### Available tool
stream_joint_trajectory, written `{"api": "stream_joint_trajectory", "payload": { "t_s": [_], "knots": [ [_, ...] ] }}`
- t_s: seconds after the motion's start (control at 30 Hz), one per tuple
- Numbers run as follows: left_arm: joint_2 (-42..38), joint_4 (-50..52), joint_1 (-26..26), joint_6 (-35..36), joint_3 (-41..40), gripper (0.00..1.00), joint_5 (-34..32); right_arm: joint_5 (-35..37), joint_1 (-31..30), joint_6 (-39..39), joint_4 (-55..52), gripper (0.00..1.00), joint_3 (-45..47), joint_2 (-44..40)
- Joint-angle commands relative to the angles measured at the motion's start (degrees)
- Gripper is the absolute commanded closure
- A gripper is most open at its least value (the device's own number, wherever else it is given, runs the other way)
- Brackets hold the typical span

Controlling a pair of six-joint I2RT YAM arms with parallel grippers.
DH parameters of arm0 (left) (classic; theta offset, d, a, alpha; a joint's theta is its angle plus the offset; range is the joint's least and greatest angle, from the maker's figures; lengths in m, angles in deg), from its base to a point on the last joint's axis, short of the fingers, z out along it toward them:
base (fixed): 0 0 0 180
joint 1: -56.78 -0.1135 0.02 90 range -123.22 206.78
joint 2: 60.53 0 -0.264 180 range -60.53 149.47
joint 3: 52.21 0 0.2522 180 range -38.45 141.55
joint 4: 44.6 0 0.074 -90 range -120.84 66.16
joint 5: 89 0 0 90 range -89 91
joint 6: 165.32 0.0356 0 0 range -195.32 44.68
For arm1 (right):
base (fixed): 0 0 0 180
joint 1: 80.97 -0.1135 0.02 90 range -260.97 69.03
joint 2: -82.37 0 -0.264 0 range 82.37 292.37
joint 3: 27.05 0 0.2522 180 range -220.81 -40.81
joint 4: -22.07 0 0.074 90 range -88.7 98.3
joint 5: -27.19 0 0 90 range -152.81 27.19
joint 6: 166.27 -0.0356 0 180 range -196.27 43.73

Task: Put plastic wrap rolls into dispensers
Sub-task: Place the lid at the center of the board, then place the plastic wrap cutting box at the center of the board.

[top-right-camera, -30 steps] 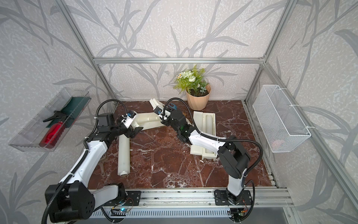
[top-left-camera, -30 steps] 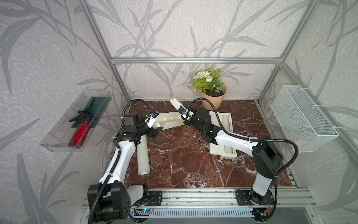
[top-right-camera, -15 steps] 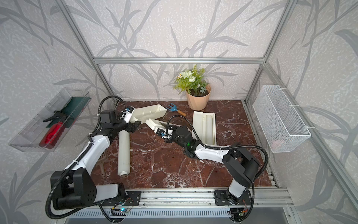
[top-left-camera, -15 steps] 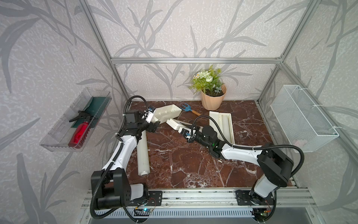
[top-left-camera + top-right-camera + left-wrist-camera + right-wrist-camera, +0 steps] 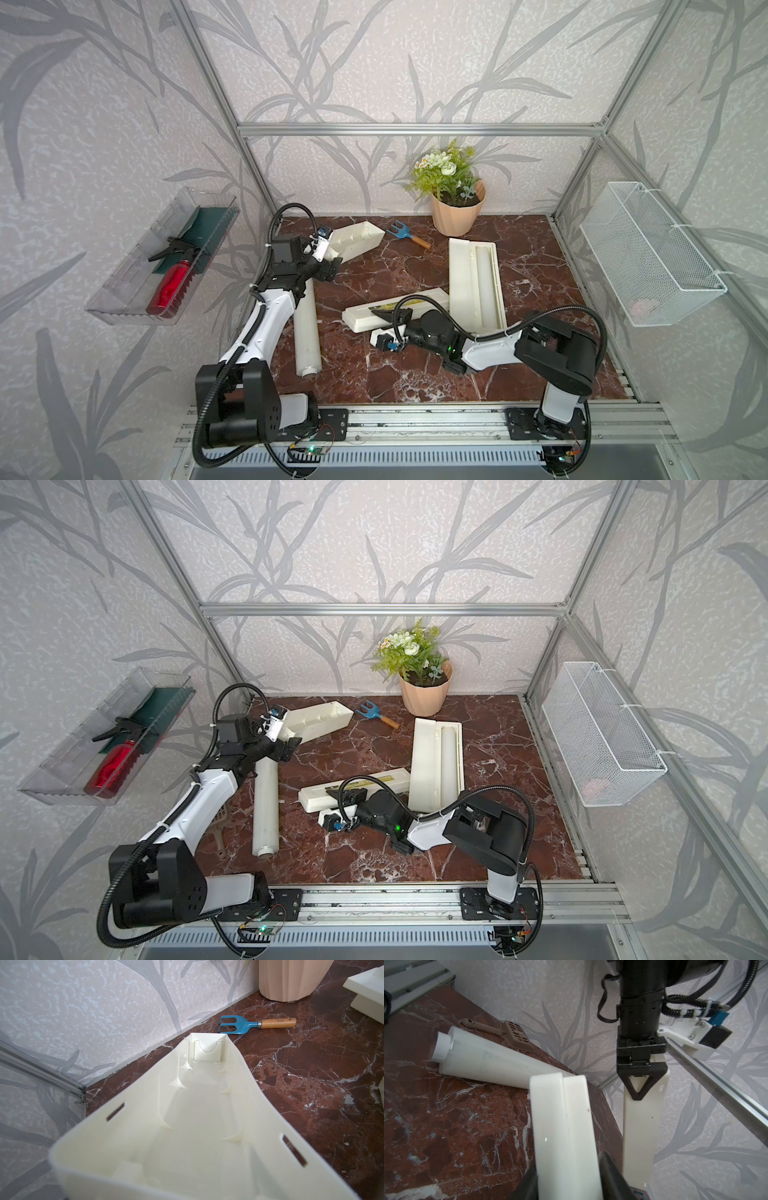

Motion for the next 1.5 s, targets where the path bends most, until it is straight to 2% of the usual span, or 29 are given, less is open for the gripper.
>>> {"api": "stream_joint_trajectory", "payload": {
  "t_s": [0.0, 0.37, 0.53, 0.67, 0.73, 0.93, 0.97, 1.1, 1.2, 1.3, 1.4, 1.47],
  "knots": [
    [0.8, 2.7, 0.4, 1.3, 1.5, 1.0, -2.5, 3.1, -1.1, 0.3, 5.1, 0.57, 0.8, 3.9],
    [0.1, 3.0, 2.3, 2.0, -0.3, 1.0, -2.0, 9.9, -6.9, 0.1, 7.8, 0.51, 2.3, 11.1],
    [-0.2, 2.9, 3.3, 1.5, -0.8, 1.0, -2.5, 14.0, -8.3, -1.8, 8.9, 0.34, 3.9, 10.9],
    [-0.8, 2.9, 4.5, -1.1, -2.4, 1.0, -2.0, 18.7, -8.3, -3.6, 7.0, 0.23, 3.0, 6.5],
    [-1.3, 3.3, 6.0, -2.5, -3.5, 1.0, -3.4, 21.0, -7.6, -7.2, -0.4, 0.2, 1.3, 2.0],
    [-5.2, 5.4, 10.8, -11.8, -7.3, 1.0, -9.2, 21.5, -2.1, -34.1, -27.9, 0.2, -1.3, -12.8],
    [-6.1, 5.9, 11.2, -14.1, -8.1, 0.99, -10.2, 20.9, -1.0, -36.9, -31.3, 0.19, -1.4, -14.5],
    [-8.3, 3.6, 14.7, -19.0, -12.5, 0.99, -23.6, 15.3, 5.9, -49.8, -48.0, 0.2, -6.0, -17.4],
    [-7.1, 3.9, 14.8, -24.0, -12.8, 0.97, -27.2, 11.0, 10.3, -61.6, -59.7, 0.21, -10.0, -17.1],
    [-6.9, 5.6, 15.7, -29.1, -13.0, 0.95, -28.3, 9.4, 11.5, -67.3, -64.5, 0.2, -11.0, -17.5],
    [-7.2, 5.2, 17.0, -33.8, -15.1, 0.83, -29.8, 8.8, 12.0, -68.5, -64.7, 0.19, -12.3, -17.0],
    [-7.1, 5.9, 18.2, -36.3, -15.9, 0.81, -29.8, 7.0, 12.8, -68.1, -64.8, 0.18, -13.9, -15.5]
  ]
}}
